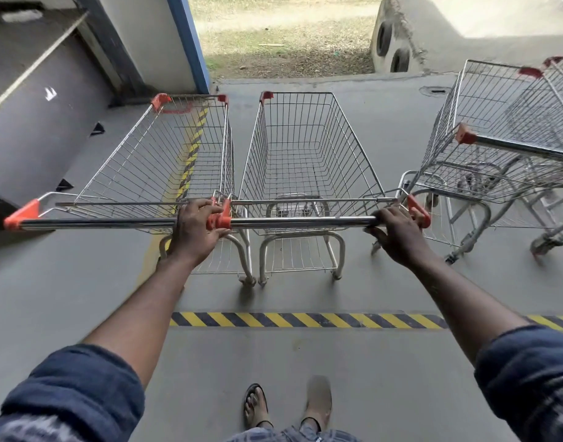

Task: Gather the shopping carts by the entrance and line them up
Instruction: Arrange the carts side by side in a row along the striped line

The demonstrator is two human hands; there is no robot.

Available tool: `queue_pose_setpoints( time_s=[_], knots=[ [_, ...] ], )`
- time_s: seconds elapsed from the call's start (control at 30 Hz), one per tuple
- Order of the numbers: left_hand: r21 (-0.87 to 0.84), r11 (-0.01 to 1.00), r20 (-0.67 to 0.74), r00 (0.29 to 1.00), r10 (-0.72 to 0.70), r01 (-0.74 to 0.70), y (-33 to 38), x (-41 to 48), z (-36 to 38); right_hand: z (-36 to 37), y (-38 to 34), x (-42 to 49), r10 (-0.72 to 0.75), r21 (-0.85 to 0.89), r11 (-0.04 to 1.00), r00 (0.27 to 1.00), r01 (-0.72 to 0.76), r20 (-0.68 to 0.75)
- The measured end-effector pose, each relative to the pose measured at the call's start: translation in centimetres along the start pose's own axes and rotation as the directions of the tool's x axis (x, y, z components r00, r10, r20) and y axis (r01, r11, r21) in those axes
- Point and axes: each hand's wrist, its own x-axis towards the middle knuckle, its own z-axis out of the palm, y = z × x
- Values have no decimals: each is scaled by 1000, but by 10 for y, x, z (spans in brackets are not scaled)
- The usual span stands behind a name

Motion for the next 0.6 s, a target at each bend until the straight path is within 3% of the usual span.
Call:
queue_pose_setpoints(
  time_s=[0.17, 0.6],
  knots=[
    [154, 984, -115, 988, 104, -86, 37, -7, 19, -3, 13, -3, -44, 28, 999, 998, 45, -37],
    [-111, 957, 93, 956, 280, -269, 203, 8, 108, -41, 52, -3, -141, 37, 989, 985, 145, -102]
  ],
)
